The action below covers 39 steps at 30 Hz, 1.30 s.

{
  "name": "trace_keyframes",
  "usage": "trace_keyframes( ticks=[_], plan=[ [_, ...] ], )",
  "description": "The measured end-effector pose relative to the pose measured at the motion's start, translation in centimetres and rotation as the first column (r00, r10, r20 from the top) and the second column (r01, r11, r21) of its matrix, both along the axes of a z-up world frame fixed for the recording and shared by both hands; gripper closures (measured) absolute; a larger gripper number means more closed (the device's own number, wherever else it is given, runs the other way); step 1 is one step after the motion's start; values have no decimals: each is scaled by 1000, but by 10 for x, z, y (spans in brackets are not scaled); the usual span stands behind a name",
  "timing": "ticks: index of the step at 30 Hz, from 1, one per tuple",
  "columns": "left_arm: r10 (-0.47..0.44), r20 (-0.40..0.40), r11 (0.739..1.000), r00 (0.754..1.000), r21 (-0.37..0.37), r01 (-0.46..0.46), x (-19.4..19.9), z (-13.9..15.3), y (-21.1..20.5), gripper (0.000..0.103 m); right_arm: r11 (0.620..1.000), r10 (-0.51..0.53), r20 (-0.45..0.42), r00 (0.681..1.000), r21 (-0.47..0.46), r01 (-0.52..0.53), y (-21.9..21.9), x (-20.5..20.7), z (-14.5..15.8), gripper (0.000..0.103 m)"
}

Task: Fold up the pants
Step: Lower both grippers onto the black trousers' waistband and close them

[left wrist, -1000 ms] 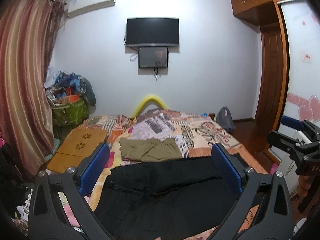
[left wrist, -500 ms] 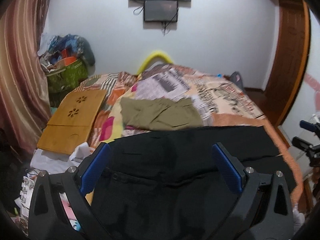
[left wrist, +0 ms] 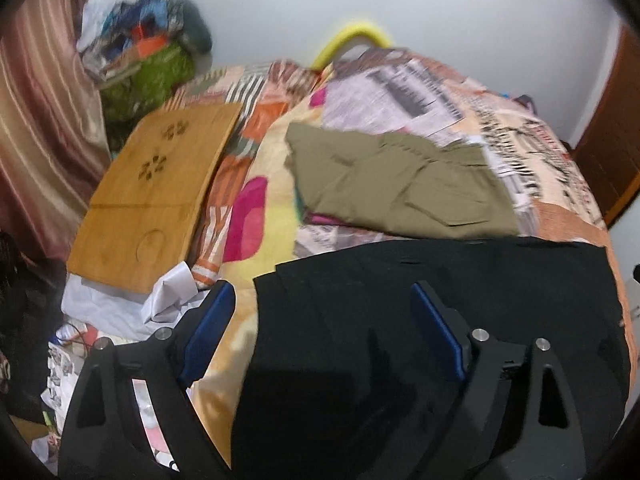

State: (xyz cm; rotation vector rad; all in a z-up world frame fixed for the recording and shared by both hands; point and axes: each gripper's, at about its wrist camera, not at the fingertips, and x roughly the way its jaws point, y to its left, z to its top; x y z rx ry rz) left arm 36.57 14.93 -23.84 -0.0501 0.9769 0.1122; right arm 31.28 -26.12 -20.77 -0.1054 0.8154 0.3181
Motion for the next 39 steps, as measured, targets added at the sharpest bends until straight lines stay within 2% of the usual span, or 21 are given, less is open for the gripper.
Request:
trace_keyframes(
  ticks=[3, 8, 12, 17, 19, 22, 24, 26, 28, 29, 31, 33, 35, 39],
  plan=[
    [32, -64, 999, 997, -19, -33, 24, -24, 17, 14, 1000, 8, -20, 1000, -8, -9, 4, 21, -9, 2],
    [60, -183, 990, 981, -116, -82, 56, -62, 43, 14, 997, 68, -81, 994, -14, -69, 15, 53, -26, 2],
    [71, -248, 983, 966, -145, -109, 70, -82, 53, 14, 992, 116, -135, 984, -26, -121, 24, 69, -41, 2],
    [54, -338, 963, 939, -232, -139, 77, -107, 63, 14, 981, 175, -190, 966, -46, -187, 36, 84, -58, 2],
    [55, -342, 958, 938, -248, -147, 78, -108, 64, 14, 976, 196, -207, 959, -56, -212, 41, 89, -64, 4],
    [39, -338, 955, 940, -264, -135, 80, -109, 63, 27, 968, 215, -250, 944, -75, -241, 47, 98, -76, 15],
    [22, -342, 956, 939, -266, -119, 81, -110, 61, 43, 964, 225, -274, 935, -77, -254, 48, 103, -83, 27],
    [-1, -345, 957, 939, -272, -99, 82, -112, 56, 53, 960, 234, -288, 929, -86, -268, 52, 106, -91, 30],
    [2, -333, 964, 943, -250, -90, 82, -112, 53, 57, 954, 243, -276, 930, -104, -280, 55, 106, -94, 29],
    [7, -325, 969, 946, -232, -87, 82, -110, 52, 63, 952, 249, -267, 931, -111, -287, 56, 105, -94, 30],
    [19, -307, 973, 951, -213, -88, 81, -107, 54, 70, 946, 268, -257, 929, -111, -303, 59, 102, -92, 43],
    [26, -281, 973, 959, -212, -88, 78, -100, 56, 76, 941, 293, -267, 918, -90, -327, 59, 100, -90, 73],
    [28, -266, 972, 964, -216, -88, 76, -95, 57, 81, 937, 305, -267, 914, -86, -338, 62, 97, -89, 89],
    [6, -224, 983, 975, -175, -46, 70, -79, 47, 90, 943, 285, -243, 927, -101, -316, 65, 90, -84, 94]
  ],
)
